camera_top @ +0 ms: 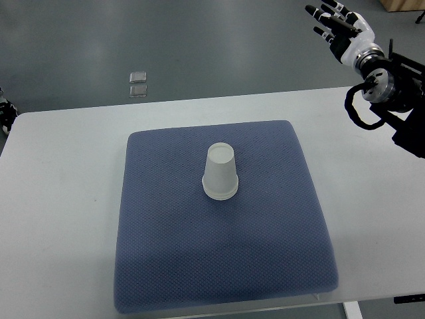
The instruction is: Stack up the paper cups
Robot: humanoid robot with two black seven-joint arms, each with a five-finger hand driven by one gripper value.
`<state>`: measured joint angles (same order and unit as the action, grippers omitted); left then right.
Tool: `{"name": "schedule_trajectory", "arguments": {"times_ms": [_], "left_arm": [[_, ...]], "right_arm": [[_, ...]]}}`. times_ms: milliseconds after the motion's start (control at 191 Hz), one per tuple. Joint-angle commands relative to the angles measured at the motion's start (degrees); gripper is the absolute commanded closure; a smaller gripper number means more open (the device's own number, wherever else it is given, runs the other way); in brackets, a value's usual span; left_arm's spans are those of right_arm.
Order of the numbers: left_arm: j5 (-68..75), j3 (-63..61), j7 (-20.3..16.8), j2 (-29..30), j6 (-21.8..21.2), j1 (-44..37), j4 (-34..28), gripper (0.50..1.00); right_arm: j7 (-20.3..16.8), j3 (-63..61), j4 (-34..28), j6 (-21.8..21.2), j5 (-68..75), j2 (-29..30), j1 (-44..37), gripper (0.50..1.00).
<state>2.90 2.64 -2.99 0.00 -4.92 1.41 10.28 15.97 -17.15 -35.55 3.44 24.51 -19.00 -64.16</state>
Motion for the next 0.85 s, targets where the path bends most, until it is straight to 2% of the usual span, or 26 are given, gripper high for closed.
{"name": "schedule_trajectory", "arguments": {"times_ms": [0,89,283,524,665,849], "left_arm": [[0.0,0.0,0.0,0.0,0.0,0.0,0.0,0.5],[0.0,0.0,0.0,0.0,0.0,0.0,0.0,0.5],[0.0,0.0,0.0,0.0,0.0,0.0,0.0,0.5],[0.0,0.0,0.0,0.0,0.0,0.0,0.0,0.5],[0.0,0.0,0.0,0.0,0.0,0.0,0.0,0.5],[0.0,0.0,0.0,0.0,0.0,0.0,0.0,0.5]], "right_arm": [[0.6,-1.7,0.0,-4.1,0.6,1.4,1.4,0.593],[0.6,-4.6,0.8,-6.6,0.3,2.7,2.5,0.593],[0.7,-5.5,2.3,-6.3,0.2,4.0,3.2,0.585],[5.7,-5.1,2.3,-6.9,-3.9,4.5,5.0,0.585],[5.7,-5.6,2.3,-6.7,-8.9,4.1,5.2,0.585],[5.8,-5.7,2.3,-6.4,-8.5,4.4,6.0,0.585]]}}
